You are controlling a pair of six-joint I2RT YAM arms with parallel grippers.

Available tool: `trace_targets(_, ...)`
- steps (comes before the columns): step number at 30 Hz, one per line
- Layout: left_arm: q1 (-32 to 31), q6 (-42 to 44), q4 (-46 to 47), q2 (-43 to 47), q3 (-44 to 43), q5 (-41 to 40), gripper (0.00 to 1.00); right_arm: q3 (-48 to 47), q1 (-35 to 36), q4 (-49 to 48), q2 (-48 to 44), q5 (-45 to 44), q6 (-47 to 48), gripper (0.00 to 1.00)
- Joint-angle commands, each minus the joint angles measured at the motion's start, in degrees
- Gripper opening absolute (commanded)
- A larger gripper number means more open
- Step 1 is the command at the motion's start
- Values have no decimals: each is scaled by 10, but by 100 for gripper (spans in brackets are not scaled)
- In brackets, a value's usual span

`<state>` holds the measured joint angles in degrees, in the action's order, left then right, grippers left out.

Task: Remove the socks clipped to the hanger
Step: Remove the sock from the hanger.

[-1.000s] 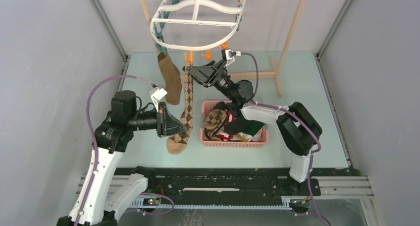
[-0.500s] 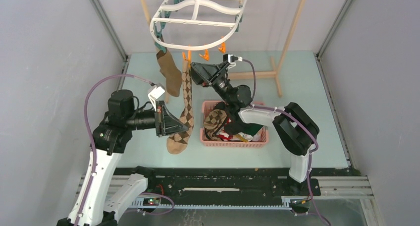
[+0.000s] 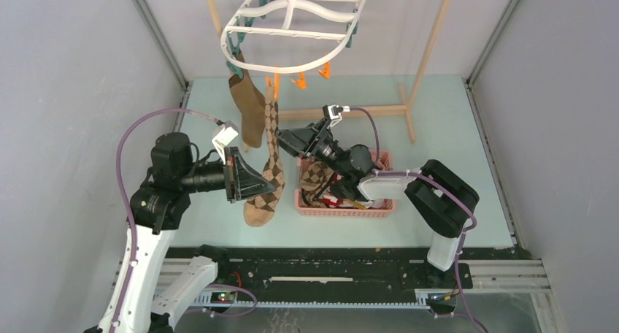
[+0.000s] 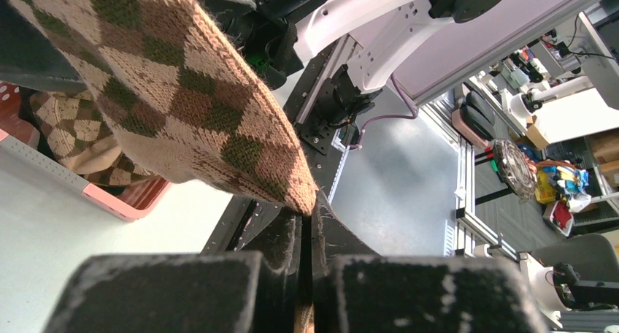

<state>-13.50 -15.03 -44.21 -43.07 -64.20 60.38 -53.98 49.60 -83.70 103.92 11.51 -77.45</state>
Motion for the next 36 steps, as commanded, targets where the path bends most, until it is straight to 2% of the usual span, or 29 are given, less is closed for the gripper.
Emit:
trace_targets(1,-3,-2,9,5,-29,14,1,-40,8,-35,-22,73,4,90)
trace_targets(6,7,31,-15,0,-27,3,6,-52,5,-35,-27,88,-21,77)
trace_targets(9,32,52,-28,-6,-24,6,9,-51,2,-34,-33,98,-29,62)
trace_targets(11,56,62,-36,-13,-22,10,15,-45,3,-34,-40,99,-24,49)
trace_targets(12,69,67,-39,-18,-23,13,24,-42,5,-33,-44,99,-20,39)
trace_targets(13,79,71,-43,-22,-25,12,38,-39,5,-34,-47,98,-15,28)
trace_targets(14,88,74,-45,-26,-28,8,56,-34,6,-33,-51,95,-11,16)
trace_targets(15,92,79,-46,-27,-33,-2,69,-30,7,-32,-54,90,-6,11)
trace_targets(16,93,85,-47,-25,-39,-14,77,-25,7,-29,-58,87,-2,5)
trace_targets(19,94,79,-27,-18,-47,-43,98,-17,7,17,-77,79,21,2)
trace_targets(26,94,43,31,-32,-47,-56,98,-19,22,208,-150,50,113,4)
trace_targets(30,90,29,50,-51,-42,-48,87,-35,44,394,-212,-19,187,4)
trace_targets(36,85,11,78,-70,-30,-45,68,-71,59,497,-233,-53,216,8)
